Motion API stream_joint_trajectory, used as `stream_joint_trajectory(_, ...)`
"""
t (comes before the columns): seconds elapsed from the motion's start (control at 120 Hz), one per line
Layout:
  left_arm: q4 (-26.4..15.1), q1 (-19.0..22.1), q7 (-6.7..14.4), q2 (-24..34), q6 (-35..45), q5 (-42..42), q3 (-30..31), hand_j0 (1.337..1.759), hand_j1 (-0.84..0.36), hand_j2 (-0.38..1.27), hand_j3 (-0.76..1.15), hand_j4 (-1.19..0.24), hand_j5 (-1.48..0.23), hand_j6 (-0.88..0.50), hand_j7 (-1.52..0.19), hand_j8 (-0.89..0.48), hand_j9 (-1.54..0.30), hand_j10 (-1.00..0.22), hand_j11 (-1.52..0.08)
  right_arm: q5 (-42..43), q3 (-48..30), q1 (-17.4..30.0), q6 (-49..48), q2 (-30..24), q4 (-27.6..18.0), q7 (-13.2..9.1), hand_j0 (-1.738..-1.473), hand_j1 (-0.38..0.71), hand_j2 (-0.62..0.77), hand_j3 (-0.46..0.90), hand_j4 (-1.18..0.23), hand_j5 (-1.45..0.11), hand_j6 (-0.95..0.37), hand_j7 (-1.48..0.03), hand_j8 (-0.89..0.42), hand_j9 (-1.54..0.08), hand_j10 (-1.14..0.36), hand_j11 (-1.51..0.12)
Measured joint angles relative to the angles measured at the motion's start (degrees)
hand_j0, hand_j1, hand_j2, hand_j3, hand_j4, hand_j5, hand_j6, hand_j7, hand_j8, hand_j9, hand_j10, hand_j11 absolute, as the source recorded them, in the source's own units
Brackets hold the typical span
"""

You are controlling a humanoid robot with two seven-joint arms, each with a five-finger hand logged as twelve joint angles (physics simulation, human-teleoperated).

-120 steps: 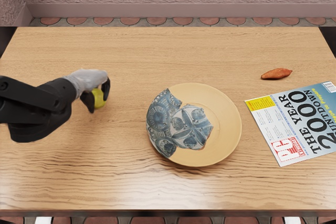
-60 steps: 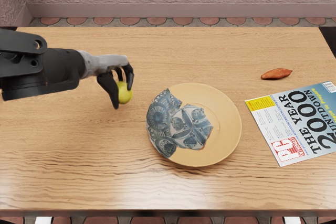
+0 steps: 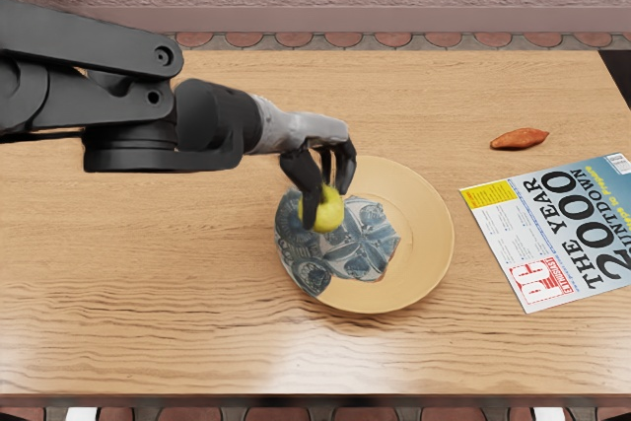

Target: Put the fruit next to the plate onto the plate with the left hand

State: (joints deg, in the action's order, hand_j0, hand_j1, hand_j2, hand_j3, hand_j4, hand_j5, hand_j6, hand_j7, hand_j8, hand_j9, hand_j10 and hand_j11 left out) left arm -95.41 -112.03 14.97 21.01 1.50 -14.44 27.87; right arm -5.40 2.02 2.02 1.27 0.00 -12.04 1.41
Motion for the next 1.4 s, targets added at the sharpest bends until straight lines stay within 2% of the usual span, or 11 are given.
stream_joint_trajectory(0.033, 0.35, 0.01, 0.0, -0.56, 0.47, 0.12, -0.28, 1.653, -0.53, 0.97, 0.0, -0.83, -1.17, -0.5, -1.13, -0.43, -1.13, -0.83, -1.13, -0.01, 0.0, 0.0, 0.0, 0.0, 0.0, 0.0, -1.658, -0.31, -0.01, 0.0, -0.03, -0.04, -0.03, -0.04, -0.03, -0.04, -0.03, -0.04)
stream_joint_trajectory(0.108, 1.14, 0.06, 0.01, -0.63, 1.05, 1.8, -1.12, 1.654, -0.35, 0.68, 0.0, -0.65, -0.91, -0.42, -0.88, -0.37, -0.88, -0.65, -0.88, 0.0, 0.0, 0.0, -0.01, 0.0, 0.0, 0.0, -1.658, -0.31, -0.01, 0.0, -0.03, -0.04, -0.03, -0.04, -0.03, -0.04, -0.03, -0.04)
stream_joint_trajectory(0.192, 1.56, 0.06, -0.01, -0.42, 1.28, 2.86, -1.62, 1.656, -0.21, 0.47, 0.0, -0.51, -0.71, -0.36, -0.69, -0.33, -0.69, -0.51, -0.69, 0.0, 0.0, -0.01, -0.01, 0.0, 0.0, 0.0, -1.658, -0.31, -0.01, 0.0, -0.03, -0.04, -0.03, -0.04, -0.03, -0.04, -0.03, -0.04)
stream_joint_trajectory(0.317, 1.81, 1.1, -0.01, 4.13, 0.22, 3.94, -3.65, 1.657, -0.09, 0.28, 0.0, -0.39, -0.53, -0.31, -0.52, -0.29, -0.52, -0.39, -0.52, 0.01, 0.0, 0.0, -0.01, 0.0, 0.0, 0.0, -1.658, -0.31, -0.01, 0.0, -0.03, -0.04, -0.03, -0.04, -0.03, -0.04, -0.03, -0.04)
stream_joint_trajectory(0.408, 2.69, 6.09, 0.01, 10.52, -6.62, 5.64, -7.94, 1.657, -0.04, 0.19, 0.0, -0.33, -0.45, -0.28, -0.44, -0.27, -0.44, -0.33, -0.44, 0.01, 0.0, 0.0, -0.02, 0.0, 0.0, 0.0, -1.658, -0.31, -0.01, 0.0, -0.03, -0.04, -0.03, -0.04, -0.03, -0.04, -0.03, -0.04)
stream_joint_trajectory(0.475, 4.42, 9.22, -0.01, 14.71, -13.98, 9.1, -10.88, 1.657, -0.01, 0.15, 0.0, -0.31, -0.41, -0.27, -0.41, -0.26, -0.41, -0.31, -0.41, 0.01, 0.0, 0.0, -0.03, 0.0, 0.0, 0.0, -1.658, -0.31, -0.01, 0.0, -0.03, -0.04, -0.03, -0.04, -0.03, -0.04, -0.03, -0.04)
stream_joint_trajectory(0.558, 6.88, 18.02, -0.02, 15.56, -21.6, 11.53, -16.63, 1.658, 0.01, 0.12, 0.0, -0.29, -0.38, -0.26, -0.38, -0.26, -0.38, -0.29, -0.38, 0.0, 0.0, 0.0, -0.02, 0.0, 0.0, 0.0, -1.658, -0.31, -0.01, 0.0, -0.03, -0.04, -0.03, -0.04, -0.03, -0.04, -0.03, -0.04)
stream_joint_trajectory(0.667, 10.7, 22.74, -0.01, 17.24, -30.36, 15.94, -22.17, 1.658, 0.03, 0.09, 0.0, -0.27, -0.35, -0.25, -0.35, -0.25, -0.35, -0.27, -0.35, 0.0, 0.0, 0.0, -0.02, 0.0, 0.0, 0.0, -1.658, -0.31, -0.01, 0.0, -0.03, -0.04, -0.03, -0.04, -0.03, -0.04, -0.03, -0.04)
stream_joint_trajectory(0.925, 15.37, 34.92, 0.08, 28.87, -36.0, 22.14, -29.88, 1.658, 0.05, 0.06, 0.0, -0.25, -0.32, -0.24, -0.32, -0.24, -0.32, -0.25, -0.32, -0.02, 0.0, 0.0, 0.0, 0.0, 0.0, 0.0, -1.658, -0.31, -0.01, 0.0, -0.03, -0.04, -0.03, -0.04, -0.03, -0.04, -0.03, -0.04)
stream_joint_trajectory(1.167, 22.23, 41.24, 0.14, 33.35, -36.47, 26.18, -32.41, 1.658, 0.06, 0.05, 0.0, -0.24, -0.32, -0.24, -0.32, -0.24, -0.32, -0.24, -0.32, 0.0, 0.0, 0.0, 0.01, 0.0, 0.0, 0.0, -1.658, -0.31, -0.01, 0.0, -0.03, -0.04, -0.03, -0.04, -0.03, -0.04, -0.03, -0.04)
stream_joint_trajectory(1.4, 28.45, 43.48, 0.15, 34.34, -36.52, 27.58, -32.64, 1.658, 0.06, 0.05, 0.0, -0.24, -0.31, -0.24, -0.31, -0.24, -0.31, -0.24, -0.31, 0.0, 0.0, 0.0, 0.0, 0.0, 0.0, 0.0, -1.658, -0.31, -0.01, 0.0, -0.03, -0.04, -0.03, -0.04, -0.03, -0.04, -0.03, -0.04)
